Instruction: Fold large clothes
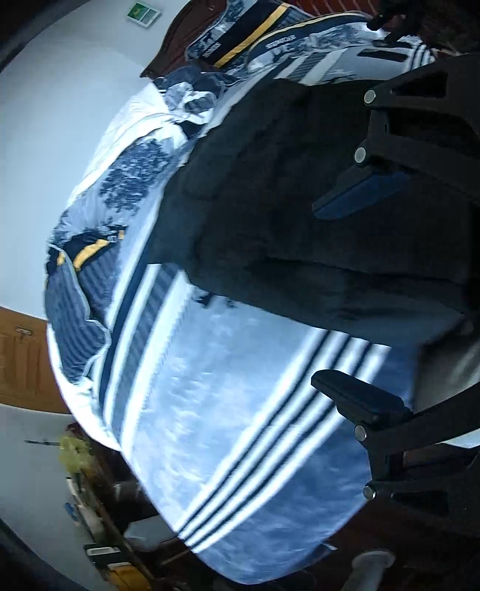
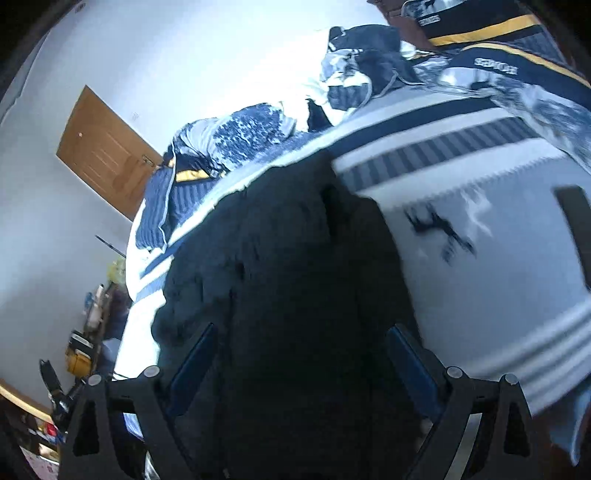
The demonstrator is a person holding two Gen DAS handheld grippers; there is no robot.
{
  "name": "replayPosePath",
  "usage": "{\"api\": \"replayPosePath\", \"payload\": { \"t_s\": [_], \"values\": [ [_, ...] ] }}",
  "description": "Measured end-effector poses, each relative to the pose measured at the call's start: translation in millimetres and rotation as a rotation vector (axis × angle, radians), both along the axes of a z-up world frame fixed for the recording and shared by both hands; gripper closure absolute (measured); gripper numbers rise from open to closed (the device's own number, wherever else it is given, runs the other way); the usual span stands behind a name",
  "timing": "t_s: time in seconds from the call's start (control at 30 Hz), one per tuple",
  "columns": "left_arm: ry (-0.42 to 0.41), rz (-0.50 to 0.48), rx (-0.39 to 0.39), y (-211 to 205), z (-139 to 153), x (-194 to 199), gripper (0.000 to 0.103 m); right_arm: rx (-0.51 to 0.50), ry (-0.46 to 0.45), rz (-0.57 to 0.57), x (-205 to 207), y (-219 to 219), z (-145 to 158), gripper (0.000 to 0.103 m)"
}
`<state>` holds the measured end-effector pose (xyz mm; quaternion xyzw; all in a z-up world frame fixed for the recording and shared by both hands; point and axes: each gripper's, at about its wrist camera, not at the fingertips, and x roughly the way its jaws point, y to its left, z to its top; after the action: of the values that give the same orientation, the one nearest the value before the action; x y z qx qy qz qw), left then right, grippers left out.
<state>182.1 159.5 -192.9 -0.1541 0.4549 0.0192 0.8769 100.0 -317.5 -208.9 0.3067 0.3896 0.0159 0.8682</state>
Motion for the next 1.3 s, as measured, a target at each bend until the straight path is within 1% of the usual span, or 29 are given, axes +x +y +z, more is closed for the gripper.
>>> {"api": "replayPosePath", "payload": {
  "t_s": [0.07, 0.13, 0.23, 0.3, 0.33, 0.37, 0.43, 0.47, 0.53, 0.57, 0.63, 0.73, 0.77, 0.8, 0.83, 0.87, 0.9, 0.93, 1.0, 1.03, 1.07, 1.1, 1.13, 1.2, 1.27, 1.3],
  "values": [
    [0.05, -0.014, -0.023, -1, -12, -8, 0.019, -0.011, 0.008, -0.007, -16, 9, -5, 0.009],
    [0.083, -0.03, -0.044, -5, -26, -13, 0.019, -0.019, 0.024, -0.005, -26, 7, -11, 0.009],
    [0.108, -0.041, -0.025, -15, -49, -15, 0.019, -0.075, 0.01, -0.044, -31, 3, -23, 0.009],
    [0.133, -0.053, -0.011, -19, -63, -14, 0.019, -0.07, 0.015, -0.069, -33, -2, -39, 0.011],
    [0.14, -0.07, -0.018, -21, -68, -11, 0.019, -0.061, 0.035, -0.076, -33, -4, -51, 0.013],
    [0.146, -0.082, -0.029, -22, -73, -12, 0.019, -0.033, 0.061, -0.078, -33, -5, -64, 0.018],
    [0.153, -0.096, -0.067, -23, -83, -11, 0.019, 0.028, 0.096, -0.057, -33, -6, -88, 0.021],
    [0.157, -0.106, -0.093, -24, -90, -11, 0.019, 0.029, 0.114, -0.057, -35, -5, -96, 0.021],
    [0.164, -0.094, -0.099, -23, -102, -13, 0.019, 0.006, 0.158, -0.042, -38, -1, -115, 0.022],
    [0.177, -0.089, -0.103, -21, -108, -14, 0.02, 0.022, 0.187, -0.031, -37, -1, -122, 0.03],
    [0.203, -0.07, -0.168, -14, -116, -14, 0.02, 0.089, 0.217, 0.003, -33, -2, -131, 0.031],
    [0.207, -0.028, -0.223, -1, -121, -12, 0.02, 0.119, 0.234, 0.026, -29, -4, -138, 0.034],
    [0.208, -0.018, -0.245, 2, -123, -12, 0.02, 0.133, 0.244, 0.033, -27, -5, -142, 0.043],
    [0.205, -0.014, -0.245, 2, -124, -12, 0.022, 0.131, 0.253, 0.024, -27, -5, -144, 0.05],
    [0.2, -0.013, -0.236, 1, -123, -12, 0.023, 0.127, 0.262, 0.019, -25, -5, -146, 0.051],
    [0.195, -0.019, -0.227, -2, -122, -12, 0.029, 0.13, 0.264, 0.024, -24, -5, -148, 0.056],
    [0.196, -0.029, -0.208, -6, -121, -13, 0.042, 0.123, 0.266, 0.021, -23, -4, -149, 0.065],
    [0.204, -0.038, -0.188, -10, -121, -12, 0.049, 0.111, 0.276, 0.018, -22, -2, -150, 0.07],
    [0.215, -0.066, -0.153, -17, -121, -8, 0.069, 0.096, 0.284, 0.02, -22, 1, -150, 0.087],
    [0.212, -0.076, -0.144, -19, -119, -7, 0.076, 0.094, 0.278, 0.023, -22, 3, -149, 0.09],
    [0.202, -0.089, -0.13, -23, -114, -8, 0.09, 0.087, 0.266, 0.026, -23, 5, -146, 0.094],
    [0.182, -0.098, -0.107, -25, -107, -10, 0.097, 0.072, 0.261, 0.024, -23, 6, -143, 0.096],
    [0.168, -0.096, -0.09, -28, -101, -10, 0.099, 0.049, 0.256, 0.02, -25, 7, -139, 0.097],
    [0.126, -0.103, -0.018, -32, -83, -17, 0.1, 0.016, 0.233, 0.0, -30, 8, -132, 0.099],
    [0.119, -0.099, 0.057, -32, -72, -23, 0.1, 0.009, 0.214, -0.019, -36, 3, -127, 0.1],
    [0.131, -0.107, 0.081, -32, -73, -23, 0.1, -0.008, 0.215, -0.038, -39, 2, -124, 0.101]
  ]
}}
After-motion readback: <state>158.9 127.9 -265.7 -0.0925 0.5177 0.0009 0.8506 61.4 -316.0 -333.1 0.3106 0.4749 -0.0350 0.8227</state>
